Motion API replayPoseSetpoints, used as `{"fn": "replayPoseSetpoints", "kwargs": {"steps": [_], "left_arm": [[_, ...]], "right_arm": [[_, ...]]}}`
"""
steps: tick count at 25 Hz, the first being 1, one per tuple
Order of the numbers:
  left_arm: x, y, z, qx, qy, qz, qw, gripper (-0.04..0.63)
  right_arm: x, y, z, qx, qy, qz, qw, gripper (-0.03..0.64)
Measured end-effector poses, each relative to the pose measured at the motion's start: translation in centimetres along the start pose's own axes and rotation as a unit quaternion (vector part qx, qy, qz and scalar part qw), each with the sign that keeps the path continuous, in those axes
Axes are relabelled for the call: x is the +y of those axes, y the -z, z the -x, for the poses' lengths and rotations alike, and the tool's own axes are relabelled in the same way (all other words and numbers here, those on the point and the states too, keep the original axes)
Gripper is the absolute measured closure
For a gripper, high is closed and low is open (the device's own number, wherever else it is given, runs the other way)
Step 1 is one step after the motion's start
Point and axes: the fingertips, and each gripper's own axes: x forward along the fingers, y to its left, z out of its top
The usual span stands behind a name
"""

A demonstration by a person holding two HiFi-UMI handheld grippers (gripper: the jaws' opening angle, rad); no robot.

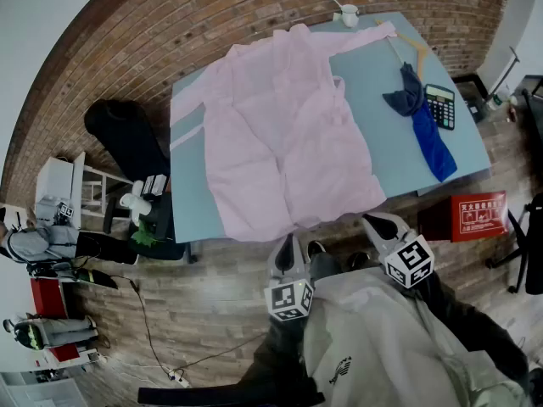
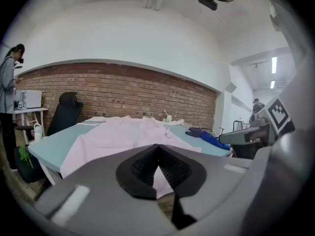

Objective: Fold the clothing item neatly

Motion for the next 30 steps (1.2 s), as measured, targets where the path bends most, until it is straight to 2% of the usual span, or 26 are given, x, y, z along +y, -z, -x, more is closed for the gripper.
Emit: {"fn": "replayPoseSetpoints", "kwargs": {"steps": [14,18,24,27,30], "left_arm": [[0.8,0.6,-1.4,0.013,-0.005,0.023,0.9996,0.588],[1.2,1.1,-1.1,0.015,-0.016,0.026,0.9994,0.588],[2.4,1.9,-0.2,0.020,-0.035,0.026,0.9988,0.588],[3.7,2.0,0.3,0.016,-0.052,0.033,0.9980,0.588],[5.5,2.4,0.8,0.018,-0.065,0.043,0.9968,0.588]], "right_arm": [[-1.3,0.1,0.0,0.002,0.021,-0.006,1.000,0.618],[-1.9,0.2,0.3,-0.012,0.031,-0.027,0.999,0.618],[-1.3,0.1,-0.5,-0.017,0.021,-0.029,0.999,0.618],[-1.2,0.4,-1.4,-0.004,0.032,-0.007,0.999,0.618],[-1.0,1.6,-2.5,0.031,0.036,0.012,0.999,0.618]]}}
